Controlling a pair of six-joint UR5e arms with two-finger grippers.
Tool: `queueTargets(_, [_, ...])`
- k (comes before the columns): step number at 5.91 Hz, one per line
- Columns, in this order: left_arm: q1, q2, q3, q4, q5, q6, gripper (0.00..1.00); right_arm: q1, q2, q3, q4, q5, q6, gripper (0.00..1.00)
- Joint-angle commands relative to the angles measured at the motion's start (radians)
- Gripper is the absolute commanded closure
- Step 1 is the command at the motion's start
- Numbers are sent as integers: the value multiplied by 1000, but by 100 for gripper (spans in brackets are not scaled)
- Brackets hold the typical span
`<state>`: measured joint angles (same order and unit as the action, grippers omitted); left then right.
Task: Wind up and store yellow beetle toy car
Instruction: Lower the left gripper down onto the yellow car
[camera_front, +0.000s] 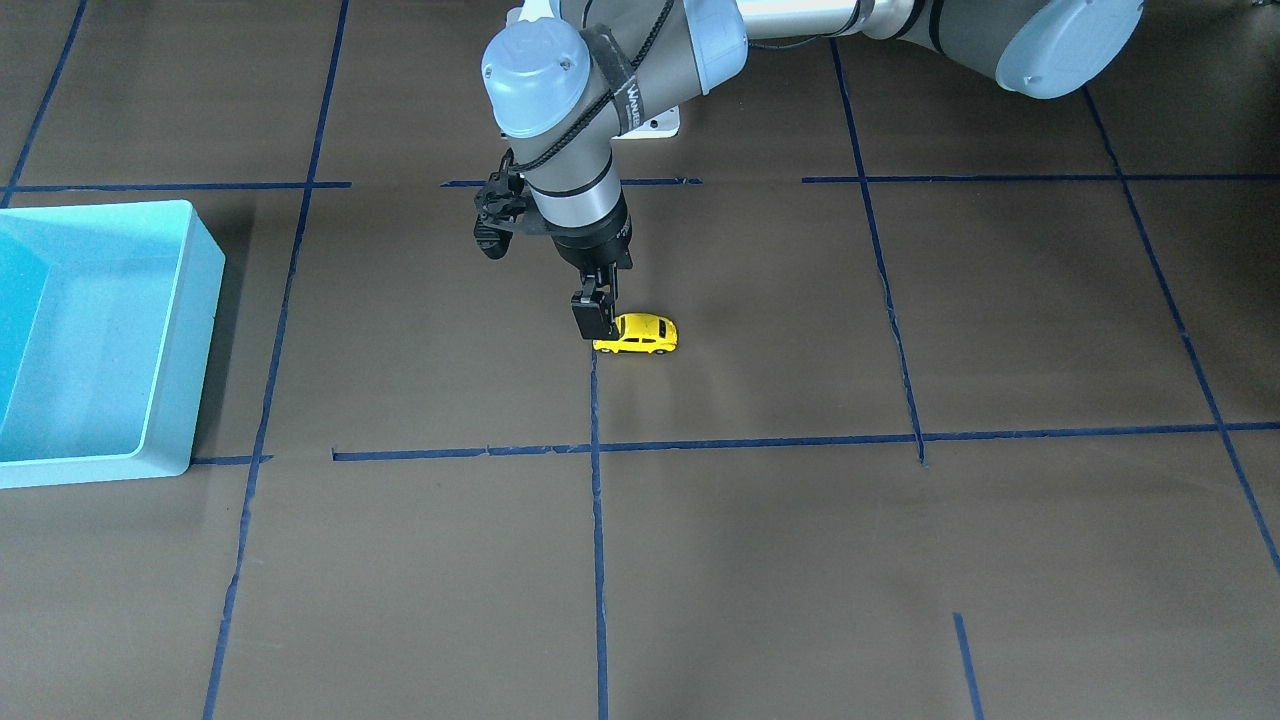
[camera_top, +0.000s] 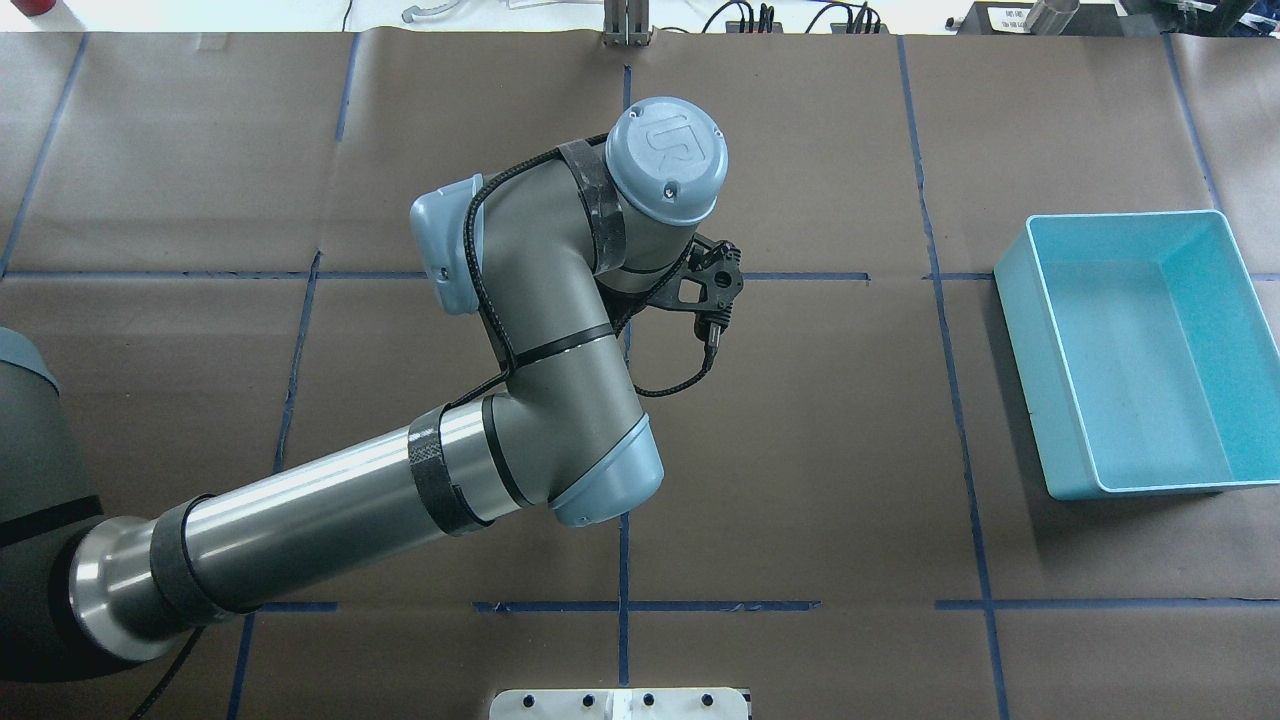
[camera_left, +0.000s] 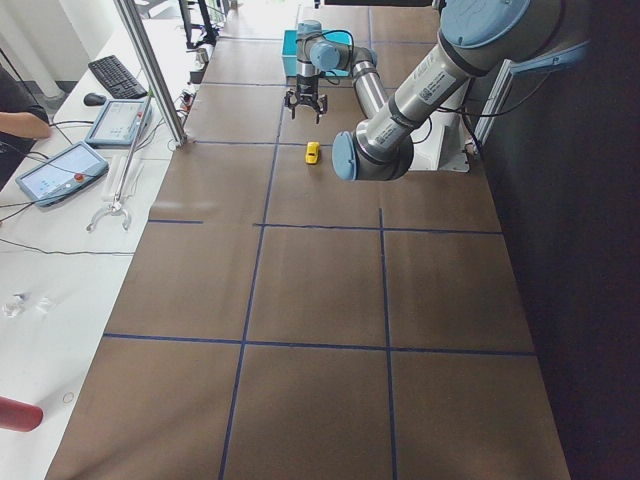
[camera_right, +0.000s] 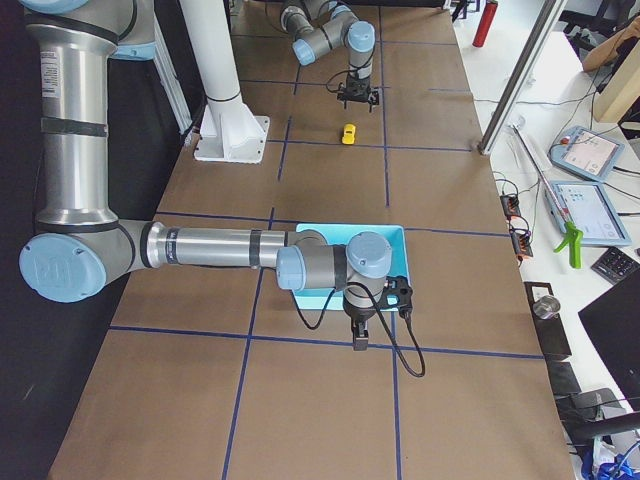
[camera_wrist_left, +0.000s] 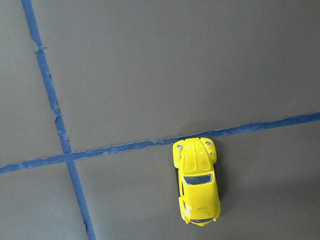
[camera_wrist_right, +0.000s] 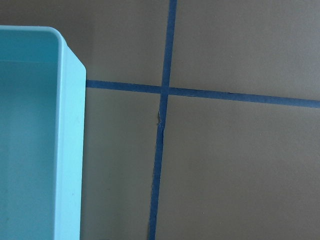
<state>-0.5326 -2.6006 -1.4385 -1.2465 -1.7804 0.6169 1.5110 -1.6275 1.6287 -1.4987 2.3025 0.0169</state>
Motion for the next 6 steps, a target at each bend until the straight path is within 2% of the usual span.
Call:
queueTargets(1, [37,20,57,-75,35,-49,0,0,0,0,0,0,0,0])
queueTargets(3, [68,19,145,-174,39,-115,0,0,0,0,0,0,0,0])
queueTargets(6, [89,31,159,-198,65,-105,0,0,0,0,0,0,0,0])
